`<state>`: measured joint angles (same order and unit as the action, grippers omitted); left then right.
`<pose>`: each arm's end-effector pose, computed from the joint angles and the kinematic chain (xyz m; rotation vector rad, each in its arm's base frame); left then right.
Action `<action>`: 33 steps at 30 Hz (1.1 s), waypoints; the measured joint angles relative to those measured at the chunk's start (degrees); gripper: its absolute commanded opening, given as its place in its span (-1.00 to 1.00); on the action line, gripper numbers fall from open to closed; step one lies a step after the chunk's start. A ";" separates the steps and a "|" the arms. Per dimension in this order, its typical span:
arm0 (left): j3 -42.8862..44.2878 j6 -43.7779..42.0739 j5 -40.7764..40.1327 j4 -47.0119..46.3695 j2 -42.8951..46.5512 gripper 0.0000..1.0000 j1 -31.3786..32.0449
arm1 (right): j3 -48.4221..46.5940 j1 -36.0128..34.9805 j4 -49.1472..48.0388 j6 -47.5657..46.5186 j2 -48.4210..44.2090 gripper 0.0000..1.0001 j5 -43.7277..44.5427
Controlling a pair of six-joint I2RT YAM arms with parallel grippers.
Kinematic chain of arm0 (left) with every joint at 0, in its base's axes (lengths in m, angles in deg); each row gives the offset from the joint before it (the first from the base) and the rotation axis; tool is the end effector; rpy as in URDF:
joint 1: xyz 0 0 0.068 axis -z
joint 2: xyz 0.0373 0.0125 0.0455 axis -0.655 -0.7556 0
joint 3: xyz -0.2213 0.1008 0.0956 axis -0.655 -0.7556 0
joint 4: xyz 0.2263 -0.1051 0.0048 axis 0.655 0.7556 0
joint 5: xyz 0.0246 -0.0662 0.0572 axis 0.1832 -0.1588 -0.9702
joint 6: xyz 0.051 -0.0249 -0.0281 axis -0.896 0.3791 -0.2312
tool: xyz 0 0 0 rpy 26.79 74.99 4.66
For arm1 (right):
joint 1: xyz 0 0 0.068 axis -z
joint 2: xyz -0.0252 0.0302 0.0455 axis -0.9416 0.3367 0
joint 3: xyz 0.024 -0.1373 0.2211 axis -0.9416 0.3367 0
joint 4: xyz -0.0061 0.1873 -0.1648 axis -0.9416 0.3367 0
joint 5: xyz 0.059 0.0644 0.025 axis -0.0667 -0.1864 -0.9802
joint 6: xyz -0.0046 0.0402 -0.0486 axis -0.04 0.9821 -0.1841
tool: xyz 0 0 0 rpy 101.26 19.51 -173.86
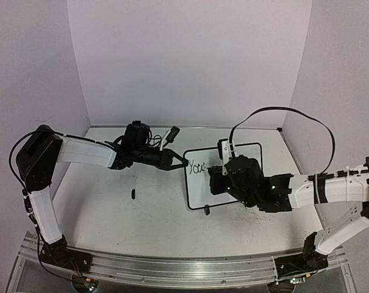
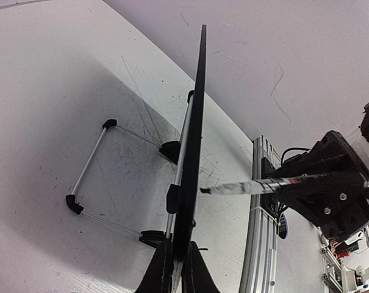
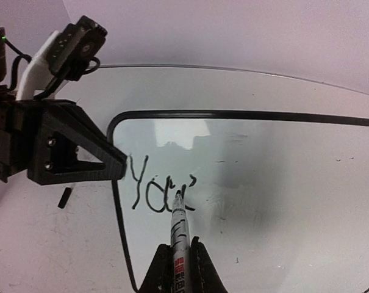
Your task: Write a sentence on the whiteboard
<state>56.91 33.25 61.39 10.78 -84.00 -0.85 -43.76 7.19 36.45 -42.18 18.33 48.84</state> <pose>0.2890 -0.2872 0.2064 0.8700 1.9805 -1.4258 0.1604 0.2673 0.2428 -0.3570 1.9234 0.5482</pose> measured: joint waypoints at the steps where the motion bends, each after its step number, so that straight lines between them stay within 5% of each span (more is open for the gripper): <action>1: 0.00 0.00 0.00 0.00 0.00 -1.00 0.00 | 0.58 -0.32 -0.07 0.12 -1.96 -1.00 -0.55; 6: 0.00 0.01 -0.24 0.02 0.00 -1.00 0.00 | 1.10 0.65 -2.60 -0.11 -9.61 -1.00 -0.56; 33: -2.98 2.19 -6.40 -0.53 2.38 -1.00 0.79 | 2.25 2.29 0.70 -4.07 -6.19 -1.00 -0.44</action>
<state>53.93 35.44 54.98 10.25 -81.61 -0.06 -41.51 9.48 37.15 -46.25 12.14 48.39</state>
